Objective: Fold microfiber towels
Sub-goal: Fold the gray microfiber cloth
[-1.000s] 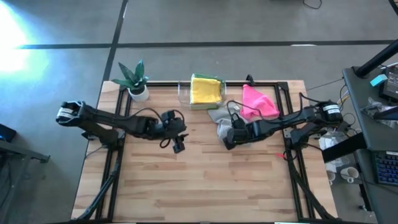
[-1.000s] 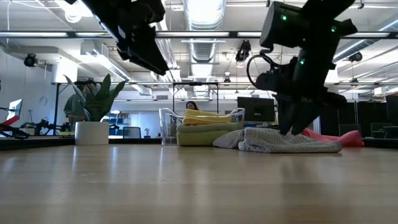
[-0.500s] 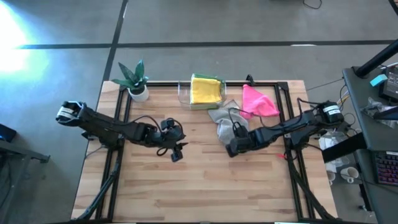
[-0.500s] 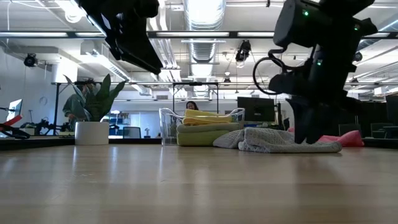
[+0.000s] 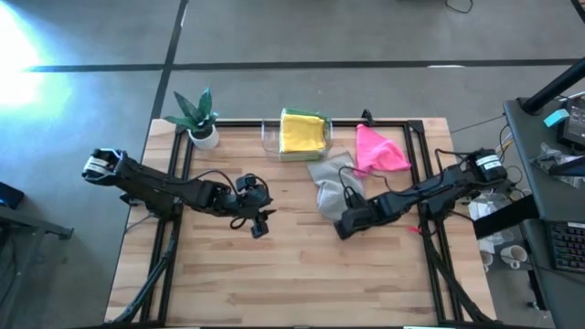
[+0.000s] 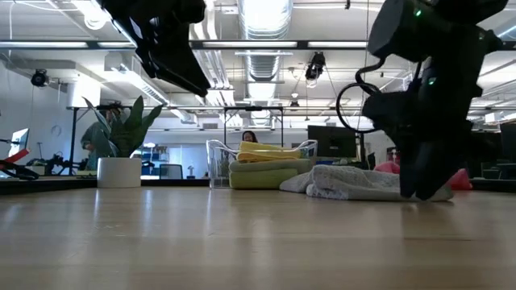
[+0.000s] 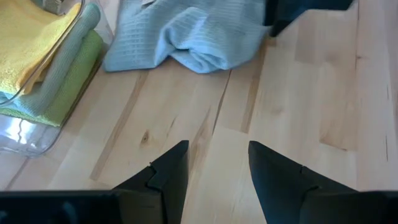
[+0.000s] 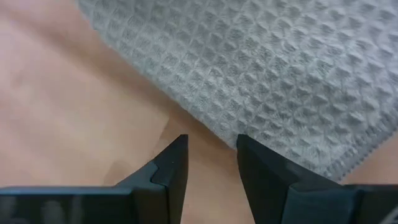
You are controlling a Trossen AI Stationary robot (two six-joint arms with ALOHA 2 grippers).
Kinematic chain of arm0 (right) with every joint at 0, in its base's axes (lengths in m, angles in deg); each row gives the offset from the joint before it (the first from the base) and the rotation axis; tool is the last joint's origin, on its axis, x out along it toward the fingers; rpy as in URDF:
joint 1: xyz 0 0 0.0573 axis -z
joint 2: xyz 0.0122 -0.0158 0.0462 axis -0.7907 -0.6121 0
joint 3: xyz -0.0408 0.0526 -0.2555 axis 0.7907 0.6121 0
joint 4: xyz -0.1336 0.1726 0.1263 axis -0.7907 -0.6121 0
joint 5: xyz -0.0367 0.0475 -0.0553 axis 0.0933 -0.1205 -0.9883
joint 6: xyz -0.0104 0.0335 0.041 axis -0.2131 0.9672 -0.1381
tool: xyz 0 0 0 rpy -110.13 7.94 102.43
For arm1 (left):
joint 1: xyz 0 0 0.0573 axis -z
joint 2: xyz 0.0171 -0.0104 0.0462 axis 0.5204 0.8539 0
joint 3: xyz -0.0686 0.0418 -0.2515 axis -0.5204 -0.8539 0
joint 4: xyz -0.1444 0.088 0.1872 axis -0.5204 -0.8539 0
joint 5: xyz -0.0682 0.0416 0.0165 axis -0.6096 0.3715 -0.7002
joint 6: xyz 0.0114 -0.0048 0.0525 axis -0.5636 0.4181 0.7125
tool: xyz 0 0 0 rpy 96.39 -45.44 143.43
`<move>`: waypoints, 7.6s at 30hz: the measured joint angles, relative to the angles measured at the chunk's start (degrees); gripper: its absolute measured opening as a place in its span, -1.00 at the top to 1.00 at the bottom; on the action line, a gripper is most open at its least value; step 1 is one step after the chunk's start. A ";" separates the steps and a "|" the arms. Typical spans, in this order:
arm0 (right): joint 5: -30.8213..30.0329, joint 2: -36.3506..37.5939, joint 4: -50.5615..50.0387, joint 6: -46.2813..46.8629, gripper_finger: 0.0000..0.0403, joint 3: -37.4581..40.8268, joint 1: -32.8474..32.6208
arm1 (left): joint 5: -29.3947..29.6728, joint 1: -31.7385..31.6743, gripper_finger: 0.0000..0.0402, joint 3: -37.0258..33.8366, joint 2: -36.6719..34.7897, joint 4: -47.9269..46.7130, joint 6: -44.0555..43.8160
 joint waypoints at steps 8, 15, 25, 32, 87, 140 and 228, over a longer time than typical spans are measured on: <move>9.00 -0.04 3.71 4.88 0.37 -0.17 -8.71 | -0.01 -0.04 0.25 0.00 0.00 -0.29 0.47; 13.27 -0.04 3.76 12.12 0.37 -0.17 -18.99 | -0.01 -0.04 0.25 0.00 0.00 -0.29 0.52; -2.44 2.01 11.57 21.12 0.37 -0.69 -28.60 | -0.01 -0.04 0.25 0.00 0.00 -0.19 0.52; -27.84 6.72 5.10 17.63 0.37 -3.63 -28.83 | -0.01 -0.04 0.25 0.00 0.02 -0.14 0.46; -6.66 18.71 6.75 -15.72 0.15 16.13 22.36 | -0.06 -4.95 0.25 0.00 0.02 10.09 10.03; 0.55 18.64 4.12 -24.03 0.96 2.43 10.87 | -5.38 -4.98 0.25 0.00 0.02 10.08 11.96; -1.94 -10.18 -13.55 -47.98 0.32 -43.40 -1.69 | -22.49 -1.80 1.00 3.08 4.65 24.61 7.68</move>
